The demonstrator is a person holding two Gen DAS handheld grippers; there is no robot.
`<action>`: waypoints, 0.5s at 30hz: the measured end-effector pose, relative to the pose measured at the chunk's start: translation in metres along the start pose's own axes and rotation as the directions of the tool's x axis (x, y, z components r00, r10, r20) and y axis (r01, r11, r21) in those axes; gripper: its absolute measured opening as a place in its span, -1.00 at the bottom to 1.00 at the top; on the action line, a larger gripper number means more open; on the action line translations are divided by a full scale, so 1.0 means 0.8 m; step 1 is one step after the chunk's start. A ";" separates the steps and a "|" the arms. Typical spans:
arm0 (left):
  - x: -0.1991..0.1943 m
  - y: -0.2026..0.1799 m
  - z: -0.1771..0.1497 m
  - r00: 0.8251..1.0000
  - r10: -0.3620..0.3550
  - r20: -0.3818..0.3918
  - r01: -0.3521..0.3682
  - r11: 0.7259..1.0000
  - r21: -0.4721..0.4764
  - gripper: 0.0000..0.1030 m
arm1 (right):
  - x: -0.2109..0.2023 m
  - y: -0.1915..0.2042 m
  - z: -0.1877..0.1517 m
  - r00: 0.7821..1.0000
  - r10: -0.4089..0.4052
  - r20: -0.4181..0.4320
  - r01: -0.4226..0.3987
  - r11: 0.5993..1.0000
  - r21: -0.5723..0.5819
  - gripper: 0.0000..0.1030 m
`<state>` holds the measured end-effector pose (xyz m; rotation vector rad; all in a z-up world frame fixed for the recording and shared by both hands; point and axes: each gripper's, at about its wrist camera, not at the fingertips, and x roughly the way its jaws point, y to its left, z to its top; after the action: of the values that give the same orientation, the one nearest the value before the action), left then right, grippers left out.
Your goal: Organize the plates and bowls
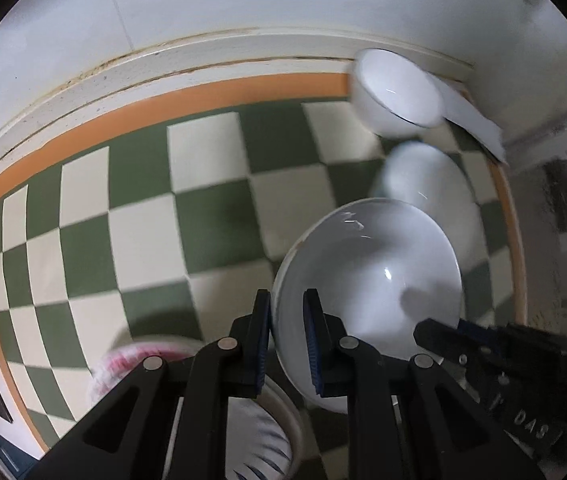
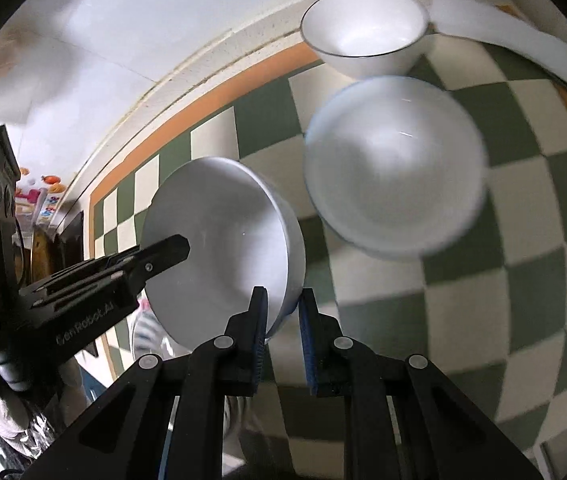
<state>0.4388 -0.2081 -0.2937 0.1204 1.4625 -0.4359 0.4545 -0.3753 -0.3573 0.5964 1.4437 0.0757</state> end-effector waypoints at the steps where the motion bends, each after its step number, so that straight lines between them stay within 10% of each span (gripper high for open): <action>1: -0.004 -0.010 -0.010 1.000 -0.006 0.001 0.006 1.000 0.010 -0.72 | -0.008 -0.004 -0.009 1.000 -0.003 0.005 0.003 1.000 0.004 -0.65; 15: 0.068 -0.116 -0.058 0.992 -0.041 -0.119 0.054 0.993 0.105 -0.72 | -0.051 -0.136 -0.097 0.999 -0.046 -0.003 0.046 0.992 0.119 -0.65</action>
<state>0.3650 -0.2886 -0.3355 0.2006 1.5588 -0.5547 0.3425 -0.4581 -0.3676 0.6604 1.4691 -0.0471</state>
